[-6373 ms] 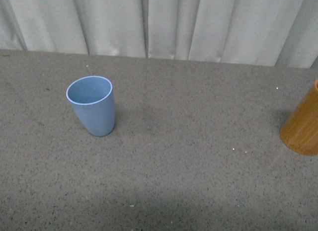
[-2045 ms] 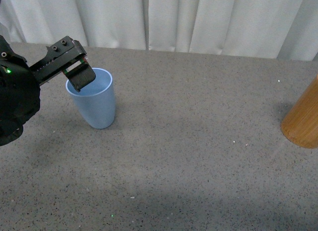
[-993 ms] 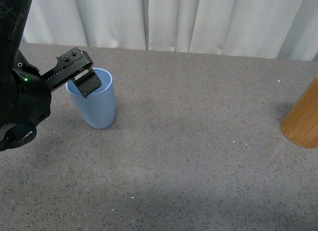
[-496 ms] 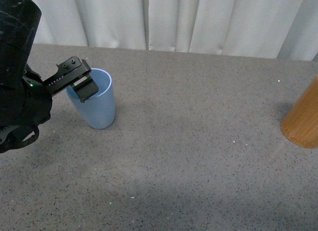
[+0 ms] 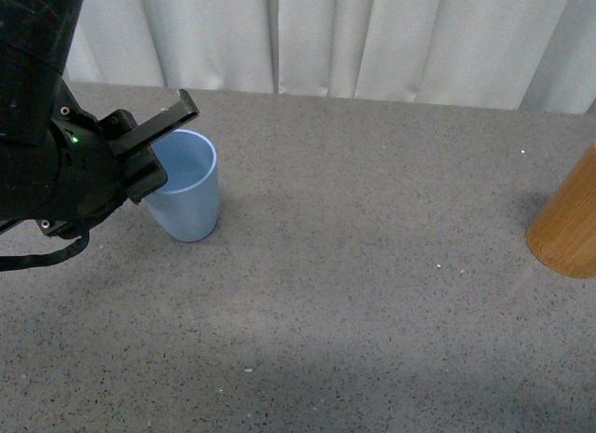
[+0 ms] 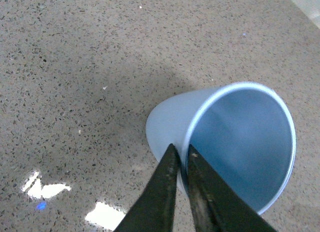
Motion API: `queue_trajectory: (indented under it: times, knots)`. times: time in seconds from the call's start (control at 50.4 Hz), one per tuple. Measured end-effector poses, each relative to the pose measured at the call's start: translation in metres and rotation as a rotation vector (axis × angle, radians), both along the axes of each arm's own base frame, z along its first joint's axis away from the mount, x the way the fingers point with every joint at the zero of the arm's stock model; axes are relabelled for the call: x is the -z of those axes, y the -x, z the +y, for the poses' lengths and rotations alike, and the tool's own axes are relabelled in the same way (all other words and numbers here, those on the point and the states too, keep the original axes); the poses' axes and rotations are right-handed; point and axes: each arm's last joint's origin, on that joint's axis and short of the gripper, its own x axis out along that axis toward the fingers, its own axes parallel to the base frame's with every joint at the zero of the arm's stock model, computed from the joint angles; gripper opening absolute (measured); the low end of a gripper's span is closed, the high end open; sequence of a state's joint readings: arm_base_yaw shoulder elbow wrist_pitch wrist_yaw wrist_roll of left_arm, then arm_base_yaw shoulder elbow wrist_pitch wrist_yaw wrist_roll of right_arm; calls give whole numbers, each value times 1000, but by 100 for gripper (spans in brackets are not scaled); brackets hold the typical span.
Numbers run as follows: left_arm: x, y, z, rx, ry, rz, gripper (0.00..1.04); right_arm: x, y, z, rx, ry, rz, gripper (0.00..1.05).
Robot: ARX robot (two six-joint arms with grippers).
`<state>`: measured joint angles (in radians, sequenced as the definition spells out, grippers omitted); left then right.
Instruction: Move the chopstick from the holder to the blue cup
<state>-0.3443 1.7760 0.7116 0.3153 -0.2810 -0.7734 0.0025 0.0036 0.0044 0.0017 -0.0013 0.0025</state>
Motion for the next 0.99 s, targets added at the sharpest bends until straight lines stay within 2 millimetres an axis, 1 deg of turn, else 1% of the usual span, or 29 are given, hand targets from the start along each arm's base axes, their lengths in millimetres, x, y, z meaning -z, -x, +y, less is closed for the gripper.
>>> queue_trajectory:
  times: [0.06,0.159,0.298,0.357,0.417,0.635,0.715,0.993]
  knots:
    - [-3,5,0,14,-1,-6,4,0,0,0,0,0,0,95]
    - [-8,16,-1,41,7,-15,4,0,0,0,0,0,0,95]
    - [-29,44,-2,103,58,-71,4,0,0,0,0,0,0,95]
    - [-35,50,-2,121,76,-89,4,0,0,0,0,0,0,95]
    - [-36,53,-2,128,88,-94,4,0,0,0,0,0,0,95]
    - [-30,51,-6,146,144,-76,4,0,0,0,0,0,0,95]
    - [-24,46,-14,165,179,-59,4,0,0,0,0,0,0,95]
    - [-15,29,-41,192,213,-46,4,0,0,0,0,0,0,95]
